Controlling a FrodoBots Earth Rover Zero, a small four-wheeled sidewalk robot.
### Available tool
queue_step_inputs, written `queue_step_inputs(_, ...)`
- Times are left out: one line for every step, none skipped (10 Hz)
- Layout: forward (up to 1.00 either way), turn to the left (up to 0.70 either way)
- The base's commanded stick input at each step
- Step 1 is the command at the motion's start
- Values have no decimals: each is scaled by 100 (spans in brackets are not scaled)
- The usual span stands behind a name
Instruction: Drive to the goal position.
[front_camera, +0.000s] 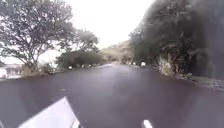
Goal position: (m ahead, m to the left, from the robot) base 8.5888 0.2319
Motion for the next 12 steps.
queue_step_inputs(100,0)
queue_step_inputs(100,0)
queue_step_inputs(100,0)
queue_step_inputs(100,0)
queue_step_inputs(100,0)
queue_step_inputs(100,0)
queue_step_inputs(100,0)
queue_step_inputs(100,0)
queue_step_inputs(100,0)
queue_step_inputs(100,0)
queue_step_inputs(100,0)
queue_step_inputs(100,0)
